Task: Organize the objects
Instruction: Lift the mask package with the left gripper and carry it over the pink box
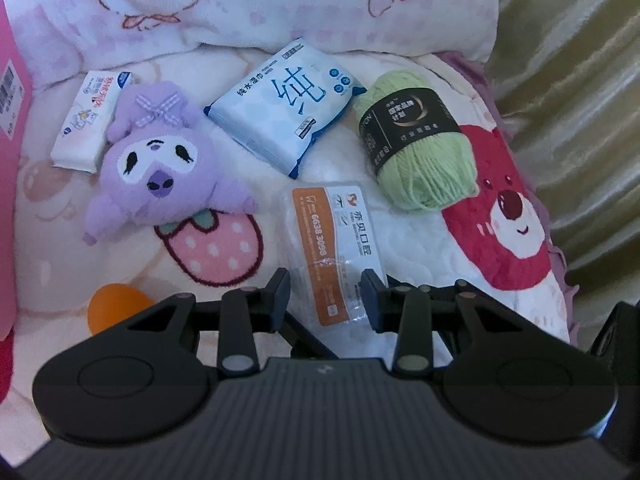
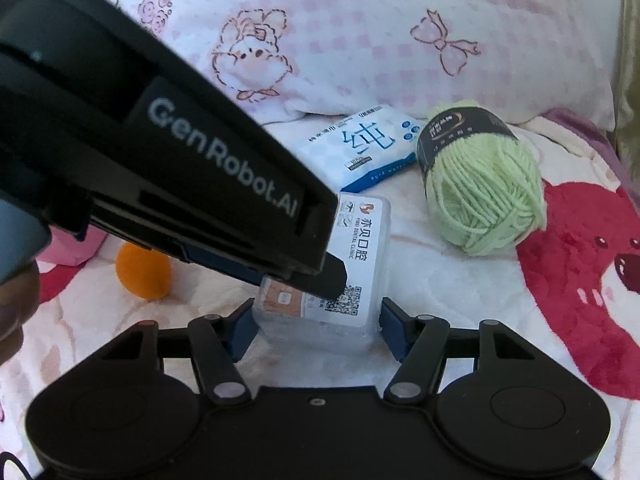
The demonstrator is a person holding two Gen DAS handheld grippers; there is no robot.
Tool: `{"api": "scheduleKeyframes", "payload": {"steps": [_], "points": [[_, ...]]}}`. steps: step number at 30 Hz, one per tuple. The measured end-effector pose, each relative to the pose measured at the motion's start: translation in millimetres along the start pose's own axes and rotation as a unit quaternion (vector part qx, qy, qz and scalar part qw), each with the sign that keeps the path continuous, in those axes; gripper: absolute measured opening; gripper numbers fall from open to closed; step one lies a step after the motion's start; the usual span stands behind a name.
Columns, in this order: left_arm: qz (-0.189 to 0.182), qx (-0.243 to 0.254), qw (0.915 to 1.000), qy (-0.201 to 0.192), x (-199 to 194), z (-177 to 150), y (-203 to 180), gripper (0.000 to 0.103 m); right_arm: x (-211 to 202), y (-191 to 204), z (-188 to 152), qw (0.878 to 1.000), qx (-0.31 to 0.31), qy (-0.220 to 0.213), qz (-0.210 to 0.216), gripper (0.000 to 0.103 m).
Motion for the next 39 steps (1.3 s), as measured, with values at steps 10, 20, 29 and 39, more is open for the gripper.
{"api": "scheduleKeyframes", "payload": {"steps": [10,20,29,39], "points": [[-0.019,-0.009,0.9998,0.003,-40.5,-15.9,6.1,0.037,-36.0,26.8,9.9,0.999,-0.044,-0.016,-0.011,0.068],[0.01,0.007,0.9999,0.01,-81.4,-34.0,11.3,0.037,-68.4,53.2,17.6,1.0,-0.014,-0.019,0.014,0.068],[0.042,0.016,0.9985,0.03,-123.0,-52.4,33.6,0.037,-95.1,102.3,19.1,0.998,0.025,0.01,0.054,0.068],[0.022,-0.003,0.9994,0.027,-180.2,-55.8,58.5,0.036,-120.3,132.1,47.0,0.996,0.028,0.02,0.087,0.067]]}}
Point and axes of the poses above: each gripper's, at about its wrist camera, not at the fingertips, and x roughly the way its jaws point, y to its left, z to its top, the point moved 10 cm from there along x, roughly the way its jaws point, and after that the axes turned 15 degrees about -x, right-handed, at the moved point
